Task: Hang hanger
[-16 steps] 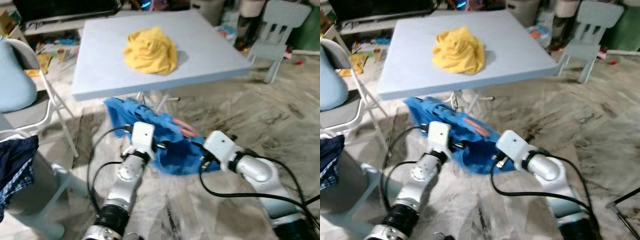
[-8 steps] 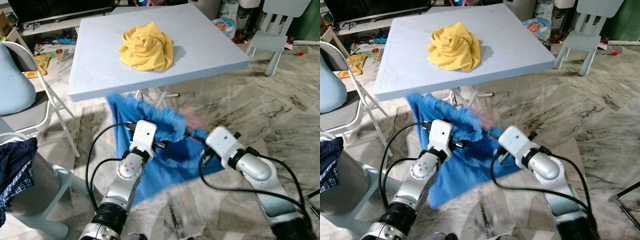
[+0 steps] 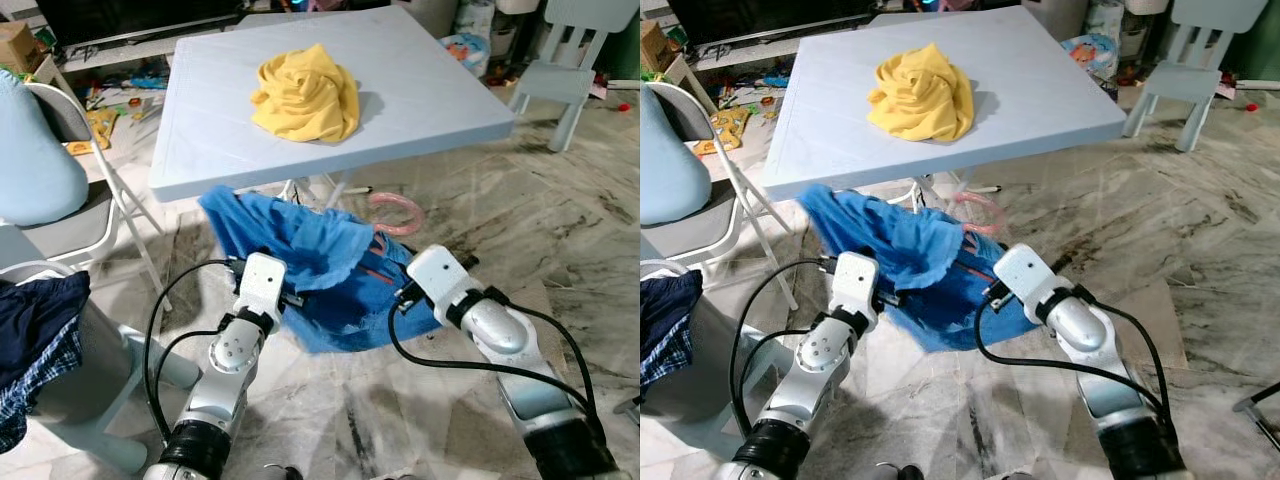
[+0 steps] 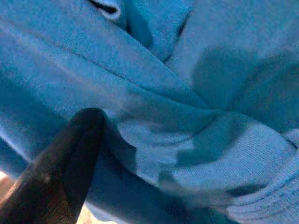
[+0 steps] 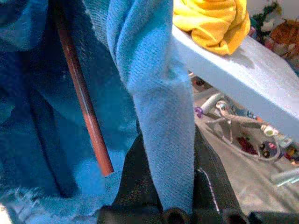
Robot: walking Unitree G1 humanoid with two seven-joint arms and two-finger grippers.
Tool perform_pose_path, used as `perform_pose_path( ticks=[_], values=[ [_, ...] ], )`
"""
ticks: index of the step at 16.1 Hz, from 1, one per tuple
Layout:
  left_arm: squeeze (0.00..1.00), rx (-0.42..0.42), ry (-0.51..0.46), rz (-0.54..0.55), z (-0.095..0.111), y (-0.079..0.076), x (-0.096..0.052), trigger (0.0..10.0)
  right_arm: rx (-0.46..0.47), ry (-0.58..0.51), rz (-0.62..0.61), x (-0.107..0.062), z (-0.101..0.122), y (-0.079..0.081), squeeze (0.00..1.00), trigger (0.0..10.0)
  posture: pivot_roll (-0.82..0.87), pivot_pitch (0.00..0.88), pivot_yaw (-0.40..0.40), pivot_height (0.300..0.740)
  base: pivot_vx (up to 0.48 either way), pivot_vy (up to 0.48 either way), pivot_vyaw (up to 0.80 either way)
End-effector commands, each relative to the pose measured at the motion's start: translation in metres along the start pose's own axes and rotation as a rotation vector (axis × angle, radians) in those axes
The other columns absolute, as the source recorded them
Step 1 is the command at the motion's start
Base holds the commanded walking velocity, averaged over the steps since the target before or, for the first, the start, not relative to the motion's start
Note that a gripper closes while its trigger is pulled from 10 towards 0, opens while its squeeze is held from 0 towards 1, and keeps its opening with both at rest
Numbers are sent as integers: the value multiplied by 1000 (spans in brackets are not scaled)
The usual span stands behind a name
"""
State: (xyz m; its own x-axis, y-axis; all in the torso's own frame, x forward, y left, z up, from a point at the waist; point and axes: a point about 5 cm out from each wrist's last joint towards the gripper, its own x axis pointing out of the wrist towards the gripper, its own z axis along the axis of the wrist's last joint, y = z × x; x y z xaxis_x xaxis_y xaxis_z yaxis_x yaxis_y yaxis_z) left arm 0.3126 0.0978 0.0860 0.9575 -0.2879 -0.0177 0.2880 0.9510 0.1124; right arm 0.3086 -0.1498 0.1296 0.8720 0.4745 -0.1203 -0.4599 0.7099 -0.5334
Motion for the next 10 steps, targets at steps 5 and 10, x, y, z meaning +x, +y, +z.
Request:
perform_pose_path(
  ticks=[5,10],
  values=[
    [0,-86,-11,44,3,-10,5,10000,-77,-39,68,1,10,-18,0,10000,-76,70,-76,740,0,0,0],
    [0,-99,7,44,2,-15,5,10000,-140,-27,100,2,15,-26,0,10000,-80,99,-105,740,0,0,0]
  ],
)
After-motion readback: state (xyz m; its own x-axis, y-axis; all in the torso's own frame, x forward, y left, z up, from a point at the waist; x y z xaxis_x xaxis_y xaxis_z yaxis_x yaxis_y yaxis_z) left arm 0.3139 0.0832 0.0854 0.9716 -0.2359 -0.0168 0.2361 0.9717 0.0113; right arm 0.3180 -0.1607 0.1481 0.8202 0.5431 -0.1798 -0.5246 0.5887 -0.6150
